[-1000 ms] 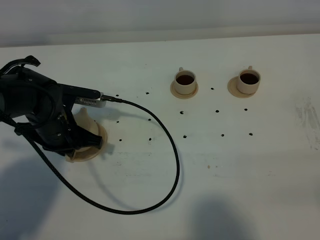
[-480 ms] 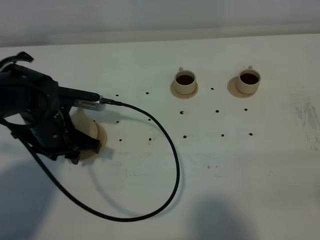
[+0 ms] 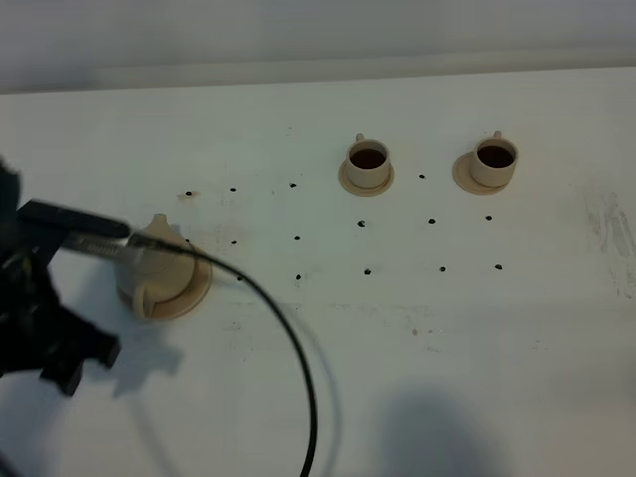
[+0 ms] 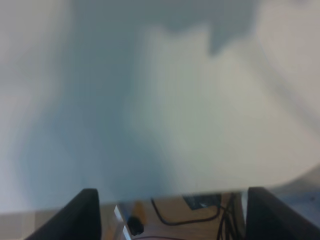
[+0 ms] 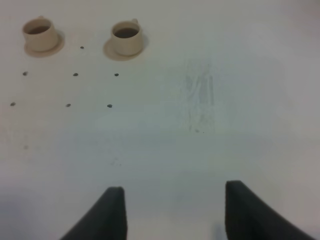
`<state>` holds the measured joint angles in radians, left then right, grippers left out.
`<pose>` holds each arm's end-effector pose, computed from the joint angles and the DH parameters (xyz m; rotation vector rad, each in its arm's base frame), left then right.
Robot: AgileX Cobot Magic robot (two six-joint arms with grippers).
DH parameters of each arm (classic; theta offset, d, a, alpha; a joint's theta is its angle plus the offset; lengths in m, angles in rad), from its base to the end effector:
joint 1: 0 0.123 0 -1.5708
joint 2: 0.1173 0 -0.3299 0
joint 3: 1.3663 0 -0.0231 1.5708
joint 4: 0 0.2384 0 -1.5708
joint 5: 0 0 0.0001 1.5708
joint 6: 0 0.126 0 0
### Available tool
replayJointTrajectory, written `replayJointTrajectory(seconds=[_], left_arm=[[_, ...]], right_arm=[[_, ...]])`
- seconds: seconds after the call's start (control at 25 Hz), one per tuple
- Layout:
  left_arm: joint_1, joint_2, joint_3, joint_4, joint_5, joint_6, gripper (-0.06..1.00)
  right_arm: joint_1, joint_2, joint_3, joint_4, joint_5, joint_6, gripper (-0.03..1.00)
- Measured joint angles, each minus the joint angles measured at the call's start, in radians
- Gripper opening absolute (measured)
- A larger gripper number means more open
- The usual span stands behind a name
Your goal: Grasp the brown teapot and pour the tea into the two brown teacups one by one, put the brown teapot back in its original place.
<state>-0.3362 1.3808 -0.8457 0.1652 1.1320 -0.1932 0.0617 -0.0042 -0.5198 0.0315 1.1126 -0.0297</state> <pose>0.1953 -0.0484 0.2450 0.3314 3.0853 0.2275 -0.0355 0.0014 0.2554 -0.0976 2.0700 0.0574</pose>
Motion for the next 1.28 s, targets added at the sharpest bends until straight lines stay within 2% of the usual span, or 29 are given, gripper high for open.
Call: replayJointTrajectory(seconds=[0.32,0.52,0.76,0.84,1.0,1.12,1.28], left_arm=[[0.000,-0.421,0.263,-0.035,-0.026,0.005,0.58],[0.000,-0.629,0.323,-0.042,-0.047,0.009,0.58],[0.001,-0.747,0.330,-0.068,-0.062,0.030,0.58],[0.046,-0.814,0.330,-0.094,-0.065,0.061,0.59],[0.220,-0.980,0.330,-0.165,-0.066,0.179,0.59],[0.320,-1.121,0.333,-0.192,-0.067,0.217,0.59],[0.374,-1.250,0.336,-0.199,-0.065,0.226,0.59]], right_arm=[[0.000,0.000,0.000,0.000,0.000,0.000,0.43],[0.000,0.000,0.000,0.000,0.000,0.000,0.43],[0.000,0.000,0.000,0.000,0.000,0.000,0.43],[0.000,0.000,0.000,0.000,0.000,0.000,0.43],[0.000,0.000,0.000,0.000,0.000,0.000,0.43],[0.000,0.000,0.000,0.000,0.000,0.000,0.43],[0.000,0.000,0.000,0.000,0.000,0.000,0.43]])
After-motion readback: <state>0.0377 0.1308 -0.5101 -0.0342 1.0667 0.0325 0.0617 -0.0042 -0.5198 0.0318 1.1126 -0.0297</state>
